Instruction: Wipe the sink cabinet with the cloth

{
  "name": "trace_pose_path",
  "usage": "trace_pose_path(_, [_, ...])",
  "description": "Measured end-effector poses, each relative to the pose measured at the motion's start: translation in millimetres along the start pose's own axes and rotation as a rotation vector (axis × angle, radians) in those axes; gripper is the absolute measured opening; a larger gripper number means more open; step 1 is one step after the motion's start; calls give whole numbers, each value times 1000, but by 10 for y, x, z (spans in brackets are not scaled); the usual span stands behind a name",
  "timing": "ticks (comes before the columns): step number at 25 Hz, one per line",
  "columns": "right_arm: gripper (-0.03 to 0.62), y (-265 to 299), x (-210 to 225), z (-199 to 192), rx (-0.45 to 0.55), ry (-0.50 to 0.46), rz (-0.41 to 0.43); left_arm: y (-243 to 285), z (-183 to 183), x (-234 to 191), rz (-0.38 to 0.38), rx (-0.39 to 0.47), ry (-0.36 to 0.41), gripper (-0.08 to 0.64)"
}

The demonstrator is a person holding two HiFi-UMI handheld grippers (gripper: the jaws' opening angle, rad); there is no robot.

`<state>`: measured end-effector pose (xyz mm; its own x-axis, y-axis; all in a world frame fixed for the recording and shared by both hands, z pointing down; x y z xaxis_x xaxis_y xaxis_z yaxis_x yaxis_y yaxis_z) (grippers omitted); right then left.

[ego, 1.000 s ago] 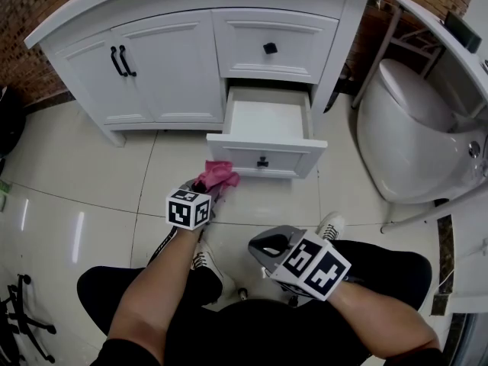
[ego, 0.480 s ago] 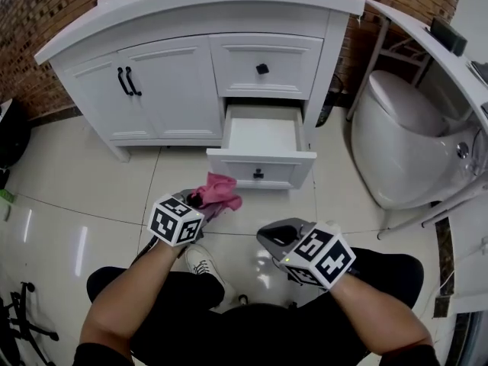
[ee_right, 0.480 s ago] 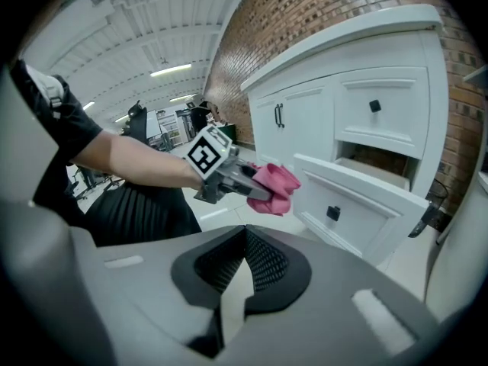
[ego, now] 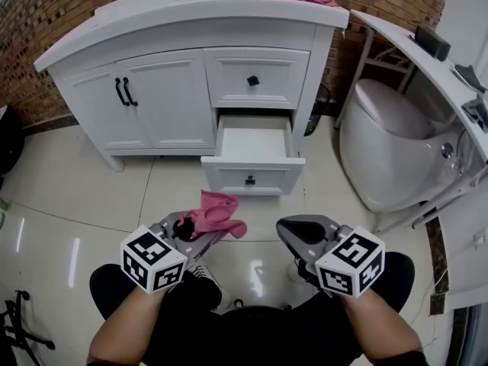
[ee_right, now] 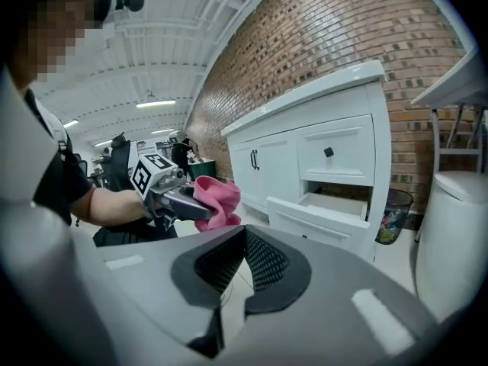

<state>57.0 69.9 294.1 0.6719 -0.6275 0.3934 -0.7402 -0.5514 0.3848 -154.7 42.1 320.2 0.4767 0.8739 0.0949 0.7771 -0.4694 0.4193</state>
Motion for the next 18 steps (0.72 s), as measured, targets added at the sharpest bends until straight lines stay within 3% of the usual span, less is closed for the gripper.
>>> trace_pose_path(8, [6,-127,-66,-256,-8,-65,-107,-43,-93,289,-21,-3,54,95])
trace_pose_path(18, [6,-79,-47,-444,-17,-59,-128,-16,-180,223,-25,26,13,95])
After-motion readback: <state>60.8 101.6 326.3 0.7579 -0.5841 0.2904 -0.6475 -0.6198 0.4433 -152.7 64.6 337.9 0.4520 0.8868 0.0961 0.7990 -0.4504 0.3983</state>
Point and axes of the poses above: the fingertips, and each gripper's own axes: y forward along the fingers, x to its right, z out of its top, the point moved 7 cm from there along -y, backward along the fingers, and after that the axes turned 14 degrees about y, right-handed, at the moved point
